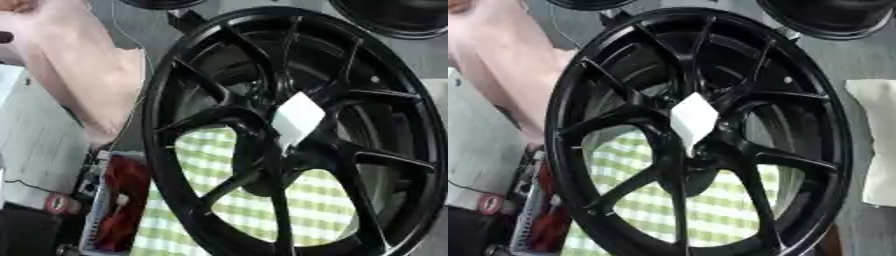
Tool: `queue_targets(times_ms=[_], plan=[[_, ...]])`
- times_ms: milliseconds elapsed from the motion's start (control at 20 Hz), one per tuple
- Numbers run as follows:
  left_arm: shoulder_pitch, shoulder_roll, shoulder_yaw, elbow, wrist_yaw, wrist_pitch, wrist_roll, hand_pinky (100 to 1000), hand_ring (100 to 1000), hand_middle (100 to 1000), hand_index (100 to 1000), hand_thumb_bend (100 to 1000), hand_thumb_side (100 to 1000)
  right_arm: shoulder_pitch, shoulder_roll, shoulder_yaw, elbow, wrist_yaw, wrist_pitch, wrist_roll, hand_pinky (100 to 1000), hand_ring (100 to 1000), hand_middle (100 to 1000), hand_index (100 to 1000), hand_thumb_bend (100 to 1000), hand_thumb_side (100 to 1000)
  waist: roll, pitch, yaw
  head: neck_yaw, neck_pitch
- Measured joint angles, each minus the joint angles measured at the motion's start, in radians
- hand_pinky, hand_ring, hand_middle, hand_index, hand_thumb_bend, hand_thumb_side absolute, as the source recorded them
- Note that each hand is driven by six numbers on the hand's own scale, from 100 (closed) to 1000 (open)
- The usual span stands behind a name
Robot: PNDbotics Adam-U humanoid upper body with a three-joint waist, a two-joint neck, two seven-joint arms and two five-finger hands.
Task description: Pull the pin out of the wheel hub.
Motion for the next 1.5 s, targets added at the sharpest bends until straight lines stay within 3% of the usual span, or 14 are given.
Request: queue_targets(times_ms=[100,250,350,450,550,600,700,850,1000,1300,1500], plan=[[0.0,0.0,0.0,0.0,0.0,0.0,0.0,888,620,604,778,100,865,0.003,0.019,-0.008,-0.011,0.01,-0.033,0.028,937,920,834,885,311,509,0.002,0.0,-0.002,0.001,0.0],[0.0,0.0,0.0,0.0,0.0,0.0,0.0,888,620,604,778,100,865,0.003,0.039,-0.014,-0.037,-0.007,-0.086,0.052,941,917,830,887,261,625,0.003,0.0,-0.003,0.001,0.0],[0.0,0.0,0.0,0.0,0.0,0.0,0.0,888,620,604,778,100,865,0.001,0.045,-0.015,-0.064,-0.038,-0.117,0.046,938,906,816,877,265,598,0.004,0.0,-0.003,0.001,0.0],[0.0,0.0,0.0,0.0,0.0,0.0,0.0,888,620,604,778,100,864,-0.007,0.048,-0.013,-0.097,-0.069,-0.142,0.028,932,891,785,854,309,447,0.005,0.0,-0.002,0.001,0.0],[0.0,0.0,0.0,0.0,0.0,0.0,-0.001,888,620,604,778,100,864,-0.018,0.048,-0.005,-0.136,-0.111,-0.166,0.004,920,856,724,807,350,384,0.005,0.0,-0.002,0.001,-0.001],[0.0,0.0,0.0,0.0,0.0,0.0,-0.001,888,620,604,778,100,864,-0.024,0.049,0.002,-0.158,-0.134,-0.179,-0.013,903,813,651,751,331,368,0.005,0.0,-0.002,0.001,-0.002],[0.0,0.0,-0.001,0.0,0.0,-0.001,-0.002,888,620,604,778,100,864,-0.036,0.05,0.022,-0.209,-0.195,-0.206,-0.055,891,789,611,719,281,329,0.005,0.001,0.0,-0.001,-0.005],[-0.001,0.0,-0.001,0.0,0.0,-0.002,-0.006,888,619,604,777,100,864,-0.053,0.057,0.063,-0.289,-0.291,-0.244,-0.128,887,758,575,688,210,308,0.005,0.003,0.004,-0.005,-0.008],[-0.001,0.0,-0.002,0.0,0.001,-0.001,-0.008,888,619,604,777,100,864,-0.074,0.062,0.112,-0.365,-0.37,-0.272,-0.18,887,737,551,667,202,293,0.005,0.004,0.007,-0.01,-0.008],[-0.006,-0.001,-0.007,0.0,0.002,-0.001,-0.01,888,619,604,777,100,863,-0.11,0.091,0.195,-0.478,-0.534,-0.336,-0.243,890,712,526,643,264,246,0.006,0.004,0.011,-0.02,-0.008],[-0.009,-0.001,-0.007,0.0,0.004,-0.003,-0.014,888,619,604,777,100,863,-0.127,0.115,0.242,-0.509,-0.615,-0.366,-0.241,891,706,520,639,311,208,0.007,0.004,0.017,-0.024,-0.009]])
